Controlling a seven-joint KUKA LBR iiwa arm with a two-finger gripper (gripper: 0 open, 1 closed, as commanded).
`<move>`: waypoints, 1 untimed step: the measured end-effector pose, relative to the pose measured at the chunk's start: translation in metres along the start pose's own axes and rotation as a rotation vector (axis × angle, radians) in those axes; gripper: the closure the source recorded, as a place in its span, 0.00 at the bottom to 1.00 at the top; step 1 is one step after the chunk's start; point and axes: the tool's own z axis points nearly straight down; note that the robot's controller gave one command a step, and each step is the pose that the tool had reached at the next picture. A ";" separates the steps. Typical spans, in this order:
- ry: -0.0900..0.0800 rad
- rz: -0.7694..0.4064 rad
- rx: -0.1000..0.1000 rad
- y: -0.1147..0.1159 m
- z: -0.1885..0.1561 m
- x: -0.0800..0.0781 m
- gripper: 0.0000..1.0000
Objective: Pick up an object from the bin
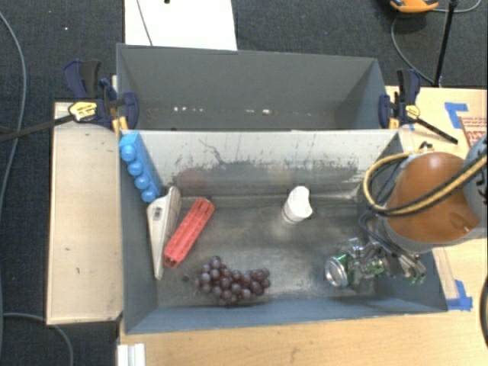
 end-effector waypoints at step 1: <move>-0.003 0.000 0.001 0.000 -0.010 -0.001 1.00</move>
Offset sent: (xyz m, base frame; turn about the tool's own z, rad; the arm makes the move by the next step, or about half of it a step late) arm -0.0001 0.0001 0.1028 0.0000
